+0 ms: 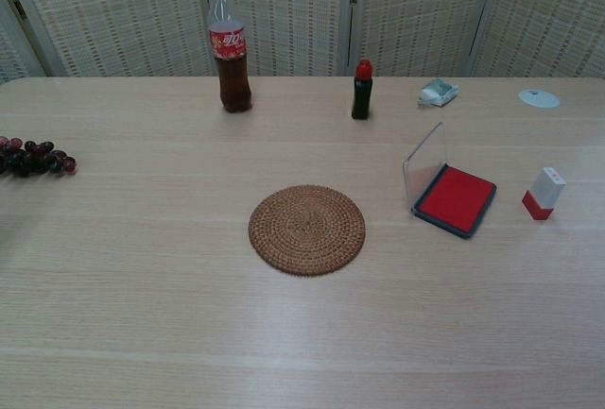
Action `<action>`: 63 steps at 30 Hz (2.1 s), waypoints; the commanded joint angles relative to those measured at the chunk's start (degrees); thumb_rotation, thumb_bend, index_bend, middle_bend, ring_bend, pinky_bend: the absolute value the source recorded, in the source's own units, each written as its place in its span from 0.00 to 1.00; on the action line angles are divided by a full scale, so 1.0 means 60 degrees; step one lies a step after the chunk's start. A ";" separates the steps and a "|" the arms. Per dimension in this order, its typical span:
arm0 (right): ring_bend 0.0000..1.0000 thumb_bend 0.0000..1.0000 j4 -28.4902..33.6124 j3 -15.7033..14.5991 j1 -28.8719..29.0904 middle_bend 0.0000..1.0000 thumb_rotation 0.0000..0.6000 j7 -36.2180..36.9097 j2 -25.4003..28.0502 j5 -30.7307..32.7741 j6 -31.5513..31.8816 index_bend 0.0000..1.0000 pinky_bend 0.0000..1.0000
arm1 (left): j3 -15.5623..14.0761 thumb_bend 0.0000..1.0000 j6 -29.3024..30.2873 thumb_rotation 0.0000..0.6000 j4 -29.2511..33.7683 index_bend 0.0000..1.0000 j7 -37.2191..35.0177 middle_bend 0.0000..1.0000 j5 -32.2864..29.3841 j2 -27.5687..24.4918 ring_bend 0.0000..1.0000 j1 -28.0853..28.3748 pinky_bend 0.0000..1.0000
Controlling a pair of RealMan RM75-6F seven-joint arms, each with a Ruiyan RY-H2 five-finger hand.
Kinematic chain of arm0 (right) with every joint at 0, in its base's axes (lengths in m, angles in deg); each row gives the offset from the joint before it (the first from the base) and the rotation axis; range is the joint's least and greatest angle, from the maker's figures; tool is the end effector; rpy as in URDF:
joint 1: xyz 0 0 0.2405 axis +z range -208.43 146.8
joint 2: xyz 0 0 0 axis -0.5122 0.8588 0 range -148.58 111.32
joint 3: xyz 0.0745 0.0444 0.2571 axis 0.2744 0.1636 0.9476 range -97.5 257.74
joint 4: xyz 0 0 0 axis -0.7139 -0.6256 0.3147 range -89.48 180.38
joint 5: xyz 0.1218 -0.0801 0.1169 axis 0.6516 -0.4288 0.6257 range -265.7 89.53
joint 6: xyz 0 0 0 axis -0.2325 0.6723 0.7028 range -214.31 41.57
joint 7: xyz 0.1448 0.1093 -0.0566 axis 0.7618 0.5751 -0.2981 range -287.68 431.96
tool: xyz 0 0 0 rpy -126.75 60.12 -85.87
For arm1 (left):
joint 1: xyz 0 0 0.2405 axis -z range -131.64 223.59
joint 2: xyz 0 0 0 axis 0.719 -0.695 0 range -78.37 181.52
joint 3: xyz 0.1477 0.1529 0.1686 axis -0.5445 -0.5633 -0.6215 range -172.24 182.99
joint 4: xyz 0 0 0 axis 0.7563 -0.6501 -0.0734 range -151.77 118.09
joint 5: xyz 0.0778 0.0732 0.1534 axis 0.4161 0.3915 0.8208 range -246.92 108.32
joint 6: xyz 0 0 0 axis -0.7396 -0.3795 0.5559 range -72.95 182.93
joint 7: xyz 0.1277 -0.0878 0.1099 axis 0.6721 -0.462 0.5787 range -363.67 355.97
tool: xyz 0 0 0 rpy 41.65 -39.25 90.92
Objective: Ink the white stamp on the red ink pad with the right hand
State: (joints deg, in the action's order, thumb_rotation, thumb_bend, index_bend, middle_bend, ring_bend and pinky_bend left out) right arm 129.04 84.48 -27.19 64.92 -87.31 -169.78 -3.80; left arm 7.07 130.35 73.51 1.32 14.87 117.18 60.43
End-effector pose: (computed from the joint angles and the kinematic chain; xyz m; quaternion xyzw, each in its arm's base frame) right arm -0.3564 -0.2246 0.1784 0.6007 -0.3581 0.3048 0.6466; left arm -0.2990 0.2731 0.1507 -0.6711 -0.3633 -0.3454 0.5462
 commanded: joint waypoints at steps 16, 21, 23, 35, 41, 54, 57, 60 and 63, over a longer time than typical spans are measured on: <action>0.00 0.21 0.0884 0.0277 0.1087 0.00 1.00 -0.0376 0.0560 0.0560 -0.1895 0.00 0.00 | 0.0049 0.36 0.0130 1.00 0.0006 0.00 -0.0178 0.00 0.0029 -0.0048 0.00 -0.0056 0.00; 0.00 0.22 0.1791 0.0743 0.2067 0.00 1.00 -0.0917 0.1145 0.1794 -0.3596 0.00 0.00 | 0.0088 0.36 0.0175 1.00 0.0045 0.00 -0.0232 0.00 -0.0028 -0.0074 0.00 -0.0088 0.00; 0.00 0.23 0.2043 0.0872 0.2410 0.00 1.00 -0.1107 0.1292 0.2228 -0.4124 0.00 0.00 | 0.0099 0.36 0.0218 1.00 0.0062 0.00 -0.0260 0.00 -0.0024 -0.0095 0.00 -0.0108 0.00; 0.00 0.34 0.1871 0.1077 0.4321 0.00 1.00 -0.2139 0.0991 0.4769 -0.6205 0.17 0.00 | 0.0123 0.36 0.0475 1.00 0.0086 0.00 -0.0621 0.00 0.0120 -0.0243 0.00 -0.0221 0.00; 0.00 0.34 0.1951 0.0923 0.4711 0.00 1.00 -0.2320 0.0976 0.5297 -0.6245 0.19 0.00 | 0.0136 0.36 0.0501 1.00 0.0049 0.00 -0.0756 0.00 0.0151 -0.0281 0.00 -0.0236 0.00; 0.00 0.33 0.1990 0.0424 0.5099 0.00 1.00 -0.2571 0.0893 0.5617 -0.5969 0.20 0.00 | 0.0154 0.36 0.0460 1.00 0.0068 0.00 -0.0644 0.00 0.0188 -0.0243 0.00 -0.0197 0.00; 0.00 0.28 0.1921 0.0384 0.5162 0.00 1.00 -0.2511 0.0850 0.5544 -0.5939 0.20 0.00 | 0.0167 0.36 0.0470 1.00 0.0059 0.00 -0.0688 0.00 0.0194 -0.0249 0.00 -0.0195 0.00; 0.00 0.25 0.1868 0.0316 0.5244 0.00 1.00 -0.2498 0.0843 0.5588 -0.5998 0.19 0.00 | 0.0171 0.36 0.0464 1.00 0.0034 0.00 -0.0738 0.00 0.0223 -0.0254 0.00 -0.0180 0.00; 0.00 0.25 0.1777 0.0238 0.5357 0.00 1.00 -0.2588 0.0787 0.5730 -0.6030 0.19 0.00 | 0.0173 0.36 0.0435 1.00 0.0004 0.00 -0.0767 0.00 0.0238 -0.0248 0.00 -0.0158 0.00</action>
State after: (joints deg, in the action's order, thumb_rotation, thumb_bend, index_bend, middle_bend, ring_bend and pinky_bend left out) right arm 139.87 86.05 4.76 49.53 -82.47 -135.63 -39.88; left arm 8.10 132.96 73.54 -3.28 16.30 115.69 59.48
